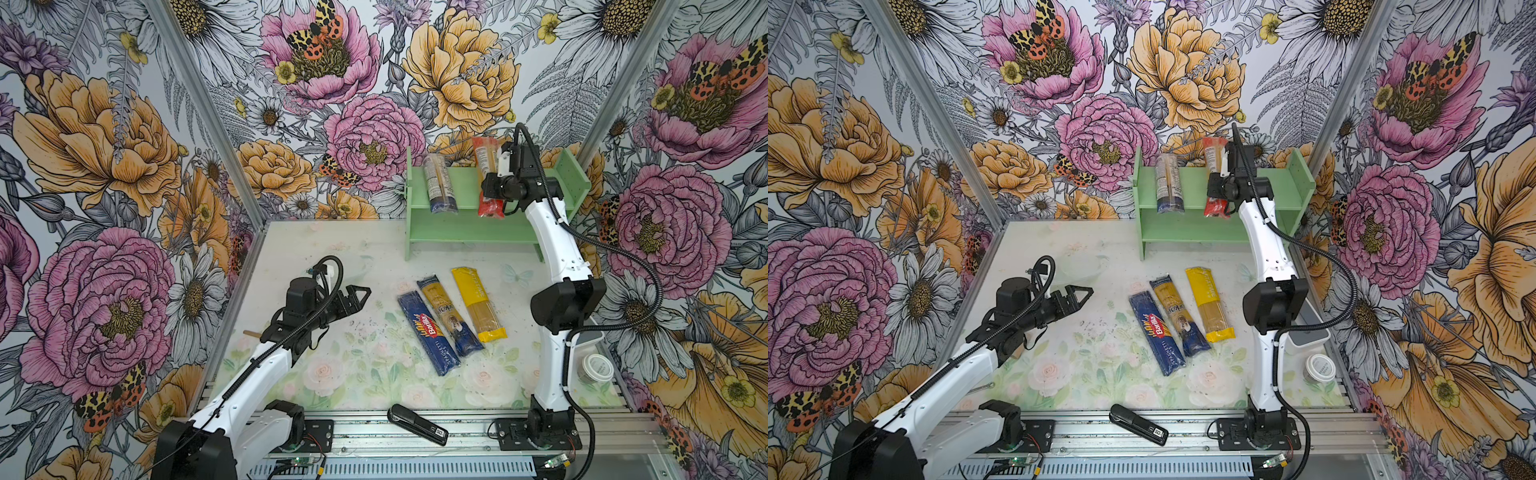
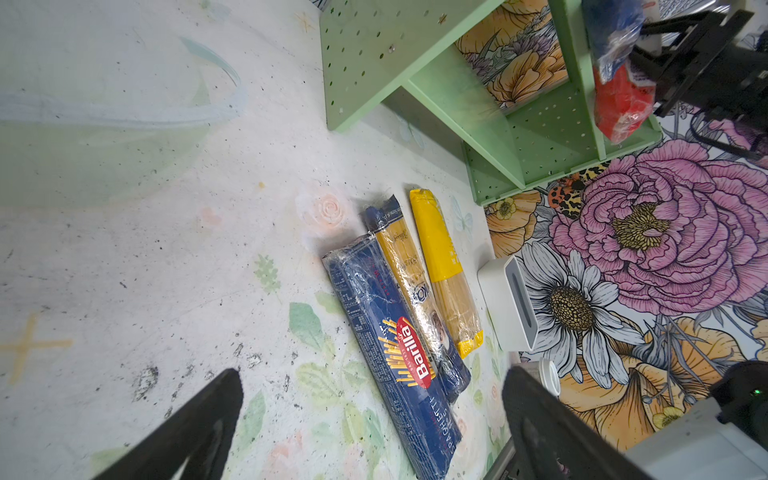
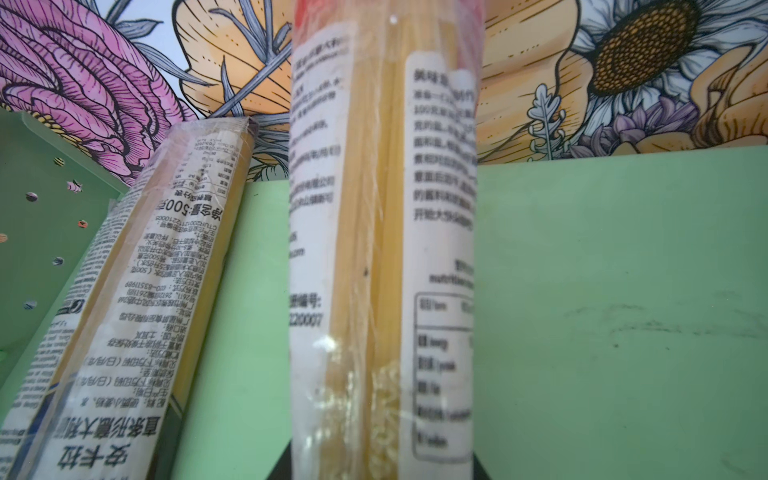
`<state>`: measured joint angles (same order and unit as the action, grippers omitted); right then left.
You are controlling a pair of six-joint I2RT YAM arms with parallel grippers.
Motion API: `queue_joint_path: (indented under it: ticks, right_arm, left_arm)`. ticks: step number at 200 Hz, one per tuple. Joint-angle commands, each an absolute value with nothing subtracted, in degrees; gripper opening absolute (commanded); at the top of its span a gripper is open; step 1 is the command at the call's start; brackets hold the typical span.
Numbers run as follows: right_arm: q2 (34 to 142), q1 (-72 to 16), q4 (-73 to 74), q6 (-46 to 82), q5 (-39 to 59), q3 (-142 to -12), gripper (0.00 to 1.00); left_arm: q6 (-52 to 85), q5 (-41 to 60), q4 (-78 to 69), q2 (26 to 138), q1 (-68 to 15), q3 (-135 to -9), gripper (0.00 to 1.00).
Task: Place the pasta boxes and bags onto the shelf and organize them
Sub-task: 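Hold the red-topped bag upright on the shelf with the right gripper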
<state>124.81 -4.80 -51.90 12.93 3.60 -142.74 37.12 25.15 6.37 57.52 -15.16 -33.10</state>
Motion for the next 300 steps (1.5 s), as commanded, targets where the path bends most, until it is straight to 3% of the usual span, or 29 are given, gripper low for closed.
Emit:
queue_joint_path:
  ticks: [1,300]
  right_arm:
    - [124.9,-4.56,-49.56,11.51,1.06,-141.86,0.38]
    - [124.81,-4.92,-49.57,9.84,0.73,-138.38,0.56]
  left_arm:
    - [35.83,25.74,6.0,56.26,-15.5,-32.34,0.99]
    - [35.67,25.62,5.89,56.24,-14.68,-31.51,0.99]
